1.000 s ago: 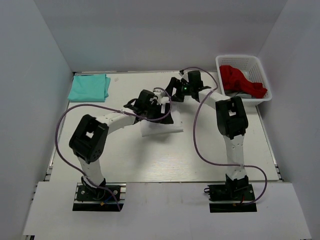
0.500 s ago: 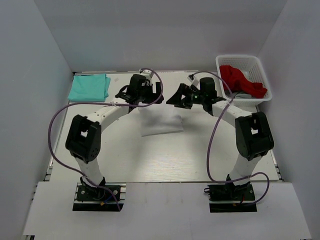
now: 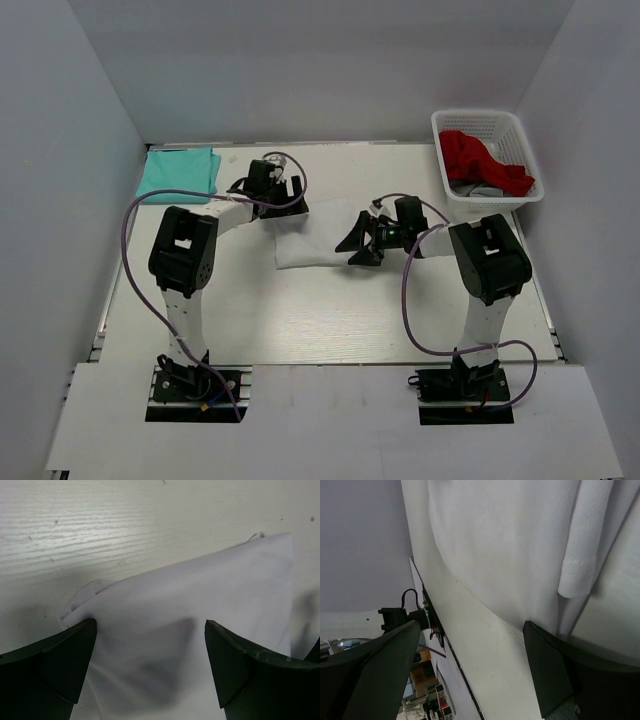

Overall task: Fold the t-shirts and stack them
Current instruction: Smooth out wrinkles on the folded tshirt

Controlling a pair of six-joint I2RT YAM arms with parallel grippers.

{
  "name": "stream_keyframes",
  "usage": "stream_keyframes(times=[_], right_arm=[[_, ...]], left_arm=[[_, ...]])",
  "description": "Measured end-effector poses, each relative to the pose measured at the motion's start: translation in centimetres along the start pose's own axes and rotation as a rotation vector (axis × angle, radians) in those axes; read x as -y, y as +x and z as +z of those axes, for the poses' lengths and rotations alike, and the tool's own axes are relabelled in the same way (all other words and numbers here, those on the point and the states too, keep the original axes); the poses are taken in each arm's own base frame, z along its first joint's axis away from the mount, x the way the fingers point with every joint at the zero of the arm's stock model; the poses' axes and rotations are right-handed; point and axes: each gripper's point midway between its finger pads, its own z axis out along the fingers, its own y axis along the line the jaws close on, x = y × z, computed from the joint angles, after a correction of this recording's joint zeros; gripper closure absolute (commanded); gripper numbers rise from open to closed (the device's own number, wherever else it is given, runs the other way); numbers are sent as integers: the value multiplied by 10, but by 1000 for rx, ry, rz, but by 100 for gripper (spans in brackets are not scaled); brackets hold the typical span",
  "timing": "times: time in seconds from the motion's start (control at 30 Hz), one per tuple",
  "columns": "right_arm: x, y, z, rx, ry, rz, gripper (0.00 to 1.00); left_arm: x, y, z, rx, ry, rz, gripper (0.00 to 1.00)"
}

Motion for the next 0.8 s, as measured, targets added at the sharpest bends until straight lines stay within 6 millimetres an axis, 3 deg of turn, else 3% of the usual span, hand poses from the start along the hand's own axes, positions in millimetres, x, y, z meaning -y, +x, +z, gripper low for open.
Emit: stream_keyframes(times=[0.27,0.33,0.5,0.57,0.63,0.8], right_arm=[[-13,-17,-3,40,48,-86,10],[-30,-22,-14,79,62,-146,10],[-97,-37,-60,265,59,-369,10],[-114,-38,-76,322,68,-420,10],[-118,-39,-84,351,90,-435,10],[-97,-26,-88,338,167,-381,10]], left_arm=[[4,-5,-34,-18,-12,-12,0],[10,-15,-51,7,-32,-10,0],[21,-28,-104,85,-60,-85,0],[17,-22,-115,78,-97,-126,0],[11,-13,-115,54,-126,-162,0],[-13,37,-96,-88,-216,-223,0]])
